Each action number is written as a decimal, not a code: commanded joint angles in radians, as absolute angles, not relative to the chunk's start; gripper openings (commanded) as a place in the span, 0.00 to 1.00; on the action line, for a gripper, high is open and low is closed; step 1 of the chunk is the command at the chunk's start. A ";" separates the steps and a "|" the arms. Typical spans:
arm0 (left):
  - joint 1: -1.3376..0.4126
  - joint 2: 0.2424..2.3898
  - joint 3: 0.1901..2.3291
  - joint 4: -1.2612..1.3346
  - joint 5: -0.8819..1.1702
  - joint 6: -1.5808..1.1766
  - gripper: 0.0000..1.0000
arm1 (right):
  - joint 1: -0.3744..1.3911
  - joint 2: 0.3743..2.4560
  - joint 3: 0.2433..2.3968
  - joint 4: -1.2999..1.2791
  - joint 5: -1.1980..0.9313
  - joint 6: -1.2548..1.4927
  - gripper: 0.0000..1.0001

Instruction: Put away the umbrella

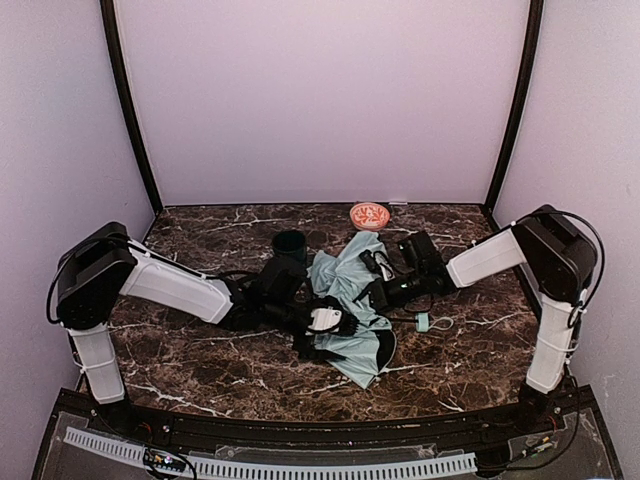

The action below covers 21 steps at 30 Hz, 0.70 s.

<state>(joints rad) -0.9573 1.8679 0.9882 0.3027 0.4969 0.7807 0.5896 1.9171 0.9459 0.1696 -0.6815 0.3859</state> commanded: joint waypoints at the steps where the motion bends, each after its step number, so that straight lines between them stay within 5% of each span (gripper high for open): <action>1: -0.965 1.806 1.007 0.294 0.519 0.699 0.81 | 0.640 1.928 0.954 -0.044 -0.631 0.254 0.19; 14: -0.904 1.648 1.004 0.159 0.576 0.662 0.78 | 0.638 1.514 1.105 -0.435 -0.540 0.097 0.69; 21: -0.906 1.691 1.027 0.239 0.510 0.601 0.72 | 0.608 1.615 1.350 -0.542 -0.325 0.002 0.76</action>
